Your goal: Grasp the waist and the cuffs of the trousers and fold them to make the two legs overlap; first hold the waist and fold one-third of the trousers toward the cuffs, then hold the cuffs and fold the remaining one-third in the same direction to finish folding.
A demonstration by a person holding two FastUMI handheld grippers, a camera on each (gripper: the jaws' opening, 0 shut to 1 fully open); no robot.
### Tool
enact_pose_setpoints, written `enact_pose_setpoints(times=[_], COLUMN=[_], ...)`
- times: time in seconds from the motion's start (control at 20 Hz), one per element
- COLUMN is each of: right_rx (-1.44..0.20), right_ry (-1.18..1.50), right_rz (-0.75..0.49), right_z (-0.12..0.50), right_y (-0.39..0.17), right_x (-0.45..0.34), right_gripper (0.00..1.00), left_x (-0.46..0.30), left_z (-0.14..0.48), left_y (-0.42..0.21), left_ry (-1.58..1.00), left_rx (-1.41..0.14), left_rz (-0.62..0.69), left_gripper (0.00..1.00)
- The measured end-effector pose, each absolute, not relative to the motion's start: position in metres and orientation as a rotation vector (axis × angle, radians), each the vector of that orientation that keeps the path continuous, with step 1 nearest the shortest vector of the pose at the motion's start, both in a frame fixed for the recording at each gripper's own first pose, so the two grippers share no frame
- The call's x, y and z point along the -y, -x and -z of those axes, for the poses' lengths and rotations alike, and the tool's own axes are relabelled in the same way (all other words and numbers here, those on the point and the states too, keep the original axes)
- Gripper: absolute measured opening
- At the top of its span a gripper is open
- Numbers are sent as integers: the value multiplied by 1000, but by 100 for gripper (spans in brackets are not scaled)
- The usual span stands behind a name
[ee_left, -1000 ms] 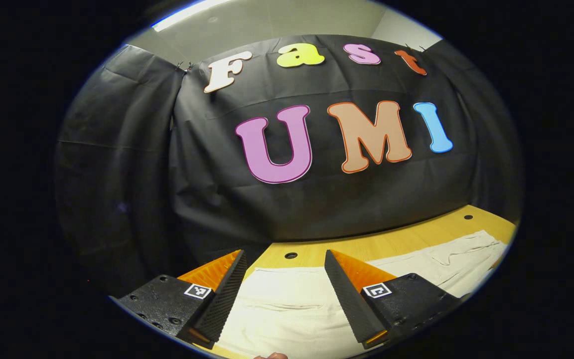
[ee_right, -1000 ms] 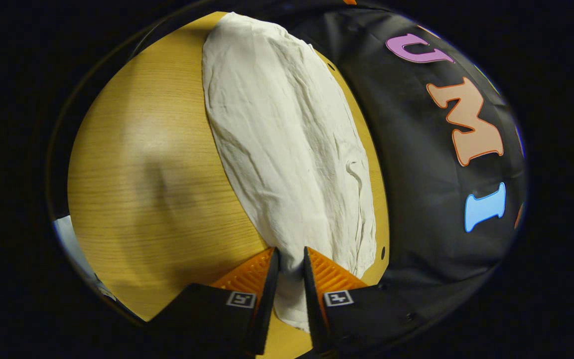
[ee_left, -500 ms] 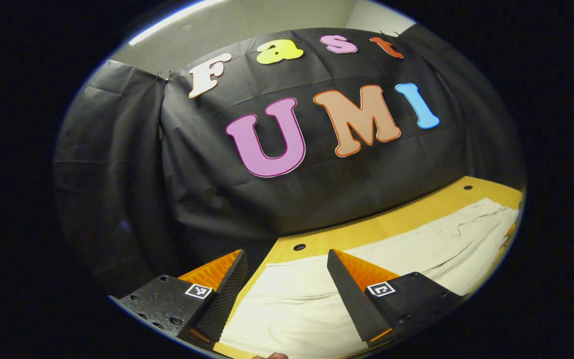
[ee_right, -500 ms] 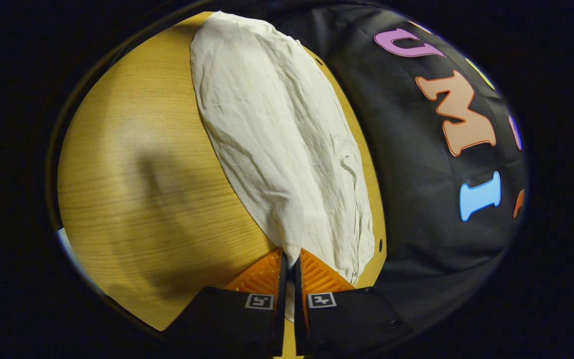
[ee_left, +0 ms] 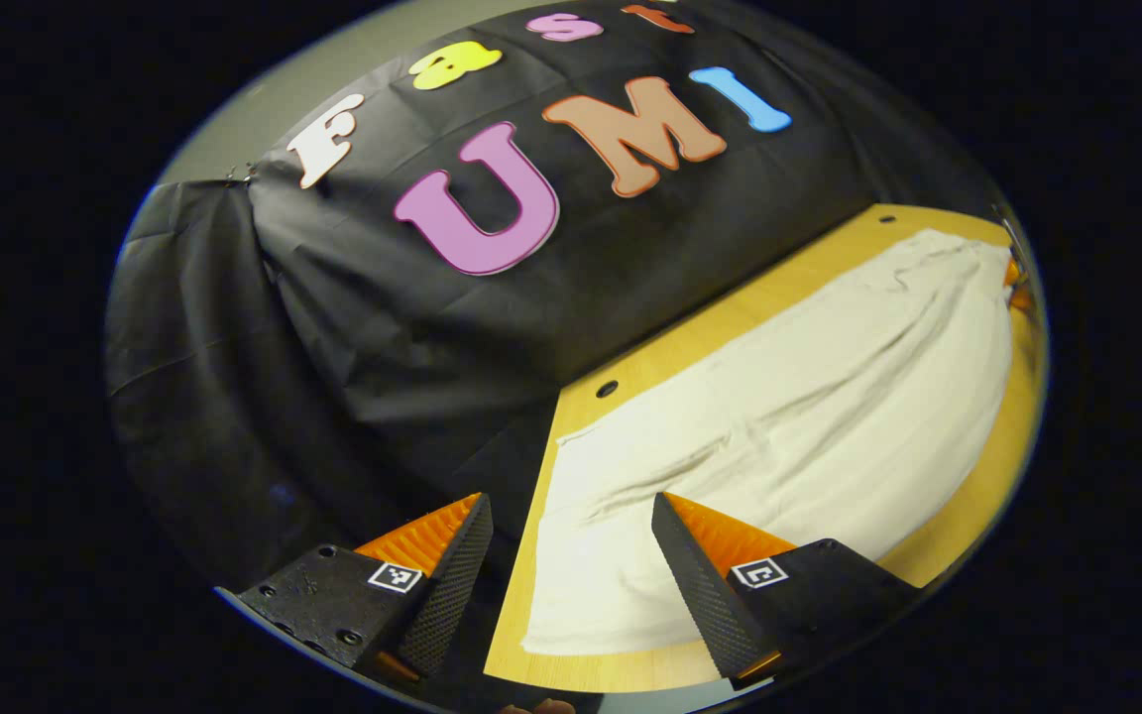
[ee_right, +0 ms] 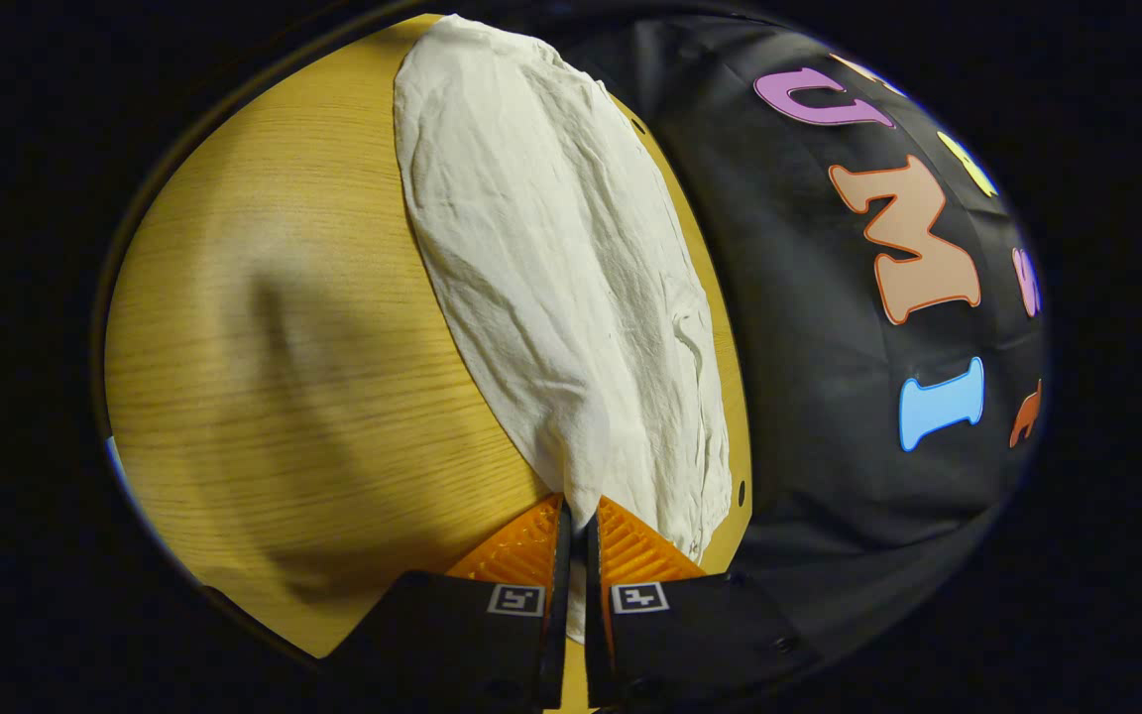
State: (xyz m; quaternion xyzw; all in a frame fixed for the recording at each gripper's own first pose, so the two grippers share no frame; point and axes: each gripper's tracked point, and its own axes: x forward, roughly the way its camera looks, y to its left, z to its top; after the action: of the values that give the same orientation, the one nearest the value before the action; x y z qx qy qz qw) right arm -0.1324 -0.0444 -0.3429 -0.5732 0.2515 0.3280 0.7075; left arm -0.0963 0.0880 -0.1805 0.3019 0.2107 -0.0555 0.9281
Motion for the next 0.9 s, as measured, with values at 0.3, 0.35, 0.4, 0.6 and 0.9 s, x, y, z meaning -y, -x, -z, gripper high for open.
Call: enact_pose_setpoints(times=[0.3, 0.35, 0.4, 0.6, 0.9], right_rx=[-555, -554, -552, -549, -546], right_ry=[1282, 1283, 1284, 1280, 1275], right_rz=[-720, -717, -713, -699, -685], right_z=[343, 343, 343, 344, 344], right_y=[132, 132, 132, 131, 131], right_x=[44, 45, 44, 44, 45], right_gripper=[10, 10, 10, 11, 11], left_x=[-100, -99, -100, -101, -101], left_z=[244, 251, 256, 271, 309], left_y=[135, 139, 144, 154, 175], left_ry=[-787, -816, -850, -941, -1067], left_rx=[-599, -614, -628, -671, -777], left_rz=[274, 302, 327, 419, 563], left_gripper=[97, 97, 97, 97, 97])
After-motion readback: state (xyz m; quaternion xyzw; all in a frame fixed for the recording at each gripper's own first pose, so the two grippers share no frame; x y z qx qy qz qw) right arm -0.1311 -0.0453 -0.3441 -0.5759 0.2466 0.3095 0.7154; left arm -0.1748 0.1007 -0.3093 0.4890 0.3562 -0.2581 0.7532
